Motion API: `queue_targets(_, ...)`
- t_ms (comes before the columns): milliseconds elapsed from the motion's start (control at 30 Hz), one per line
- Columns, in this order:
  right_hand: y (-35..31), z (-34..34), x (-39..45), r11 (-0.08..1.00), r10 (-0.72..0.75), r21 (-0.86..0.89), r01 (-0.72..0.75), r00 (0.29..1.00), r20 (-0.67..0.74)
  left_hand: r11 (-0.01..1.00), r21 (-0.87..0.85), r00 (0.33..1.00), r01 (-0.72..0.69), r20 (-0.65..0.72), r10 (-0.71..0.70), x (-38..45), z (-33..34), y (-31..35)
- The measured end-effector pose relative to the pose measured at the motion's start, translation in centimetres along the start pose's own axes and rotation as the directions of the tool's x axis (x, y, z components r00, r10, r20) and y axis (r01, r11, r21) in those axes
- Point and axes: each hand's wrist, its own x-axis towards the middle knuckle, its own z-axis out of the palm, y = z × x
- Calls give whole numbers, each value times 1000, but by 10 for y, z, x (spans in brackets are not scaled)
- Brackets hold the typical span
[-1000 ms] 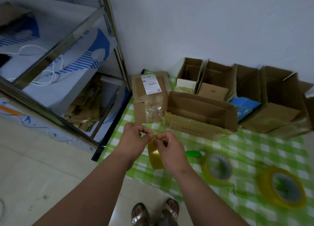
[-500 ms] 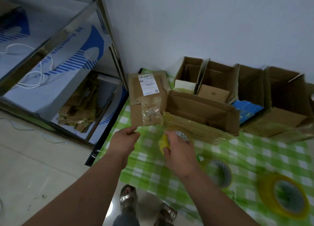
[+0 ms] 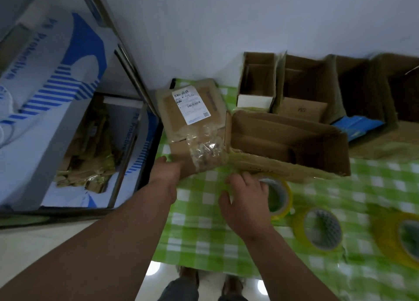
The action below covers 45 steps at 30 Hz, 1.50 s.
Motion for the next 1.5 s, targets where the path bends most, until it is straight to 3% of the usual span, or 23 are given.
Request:
queue_targets(167,-15,13,10,996,75,23,-81,978,195,977,-179,994,112,17,-111,10,-2,16)
queue_targets(367,-25,14,17,971,175,118,-210,951,255,987,-160,996,21,89,-7,10,-6,31)
queue_targets(467,-25,6,21,903,290,274,-330,941,176,980,-125,988,-154,-27,152,1,-5,42)
queue_targets(567,-24,1,25,858,373,324,-398,917,139,914,18,887,-406,-234,398,-11,-13,53)
queue_targets(633,-22,-1,27,828,399,357,-432,902,166,871,16,841,-491,-253,479,-18,-24,57)
queue_targets(700,-22,-3,29,804,397,386,-452,892,217,864,18,841,-503,-221,494,-28,-36,57)
queue_targets(833,-25,-11,27,801,297,415,-433,887,353,832,135,802,-538,-223,554,-54,-51,41)
queue_targets(1000,-44,-35,13,901,-101,430,-54,939,330,830,165,789,-532,-258,557,-101,-51,20)
queue_targets(1167,-53,-54,-2,888,-341,432,161,860,379,837,59,792,-545,-290,536,-142,-44,4)
queue_targets(1400,-34,-72,-33,760,-359,630,160,911,201,912,-228,939,-342,-129,320,-168,-31,-17)
queue_targets(1500,-20,-93,-38,664,-216,746,-53,942,258,900,-241,931,-364,-129,342,-168,-37,-22)
